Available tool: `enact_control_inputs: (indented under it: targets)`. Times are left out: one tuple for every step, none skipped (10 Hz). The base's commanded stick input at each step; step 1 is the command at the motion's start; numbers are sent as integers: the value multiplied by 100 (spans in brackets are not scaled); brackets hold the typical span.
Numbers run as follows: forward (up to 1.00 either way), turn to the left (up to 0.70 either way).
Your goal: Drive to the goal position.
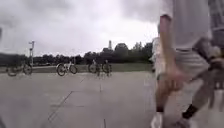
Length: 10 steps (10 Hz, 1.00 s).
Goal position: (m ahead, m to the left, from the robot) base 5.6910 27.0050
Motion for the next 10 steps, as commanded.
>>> enact_control_inputs:
  targets:
    - [0,68]
    - [0,68]
    - [0,68]
    - [0,68]
    - [0,68]
    - [0,68]
    - [0,69]
    - [0,69]
    - [0,68]
    - [0,68]
